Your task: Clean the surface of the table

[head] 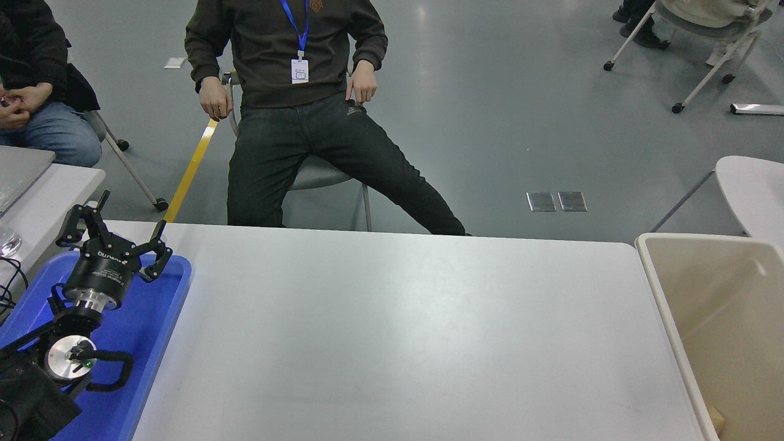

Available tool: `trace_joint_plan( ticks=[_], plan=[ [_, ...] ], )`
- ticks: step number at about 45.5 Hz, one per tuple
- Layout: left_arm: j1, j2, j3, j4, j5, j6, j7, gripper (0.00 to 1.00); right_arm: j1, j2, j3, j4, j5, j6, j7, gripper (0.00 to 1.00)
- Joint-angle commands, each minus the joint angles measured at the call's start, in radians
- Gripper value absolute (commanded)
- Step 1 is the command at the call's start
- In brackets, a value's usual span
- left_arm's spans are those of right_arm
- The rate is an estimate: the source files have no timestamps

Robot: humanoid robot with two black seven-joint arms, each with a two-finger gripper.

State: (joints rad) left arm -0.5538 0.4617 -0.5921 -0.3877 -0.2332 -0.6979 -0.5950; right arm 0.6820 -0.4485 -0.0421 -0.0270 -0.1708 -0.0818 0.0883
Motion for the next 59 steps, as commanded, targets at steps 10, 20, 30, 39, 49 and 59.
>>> trace_joint_plan(
  ticks=[10,20,30,39,49,59],
  plan=[
    [0.0,0.0,0.0,0.0,0.0,0.0,0.0,1.0,-0.084,0.102,-0.007,0.002,0.002,-0.001,-0.005,0.0],
    [0.0,0.0,0.0,0.0,0.0,0.0,0.0,1.0,-0.084,0.111,0.002,0.007,0.002,0.001,-0.004,0.0],
    [0.0,0.0,0.0,0.001,0.0,0.0,0.0,1.0,-0.084,0.11,-0.009,0.007,0.002,0.002,-0.005,0.0],
    [0.0,0.0,0.0,0.0,0.0,0.0,0.0,1.0,-0.084,0.111,-0.01,0.007,0.002,0.001,-0.005,0.0],
    [0.0,0.0,0.0,0.001,0.0,0.0,0.0,1.0,-0.082,0.11,-0.015,0.004,0.001,-0.006,-0.002,0.11],
    [0.0,0.0,0.0,0.0,0.0,0.0,0.0,1.0,-0.073,0.108,-0.004,0.006,0.001,-0.007,0.002,0.67]
  ],
)
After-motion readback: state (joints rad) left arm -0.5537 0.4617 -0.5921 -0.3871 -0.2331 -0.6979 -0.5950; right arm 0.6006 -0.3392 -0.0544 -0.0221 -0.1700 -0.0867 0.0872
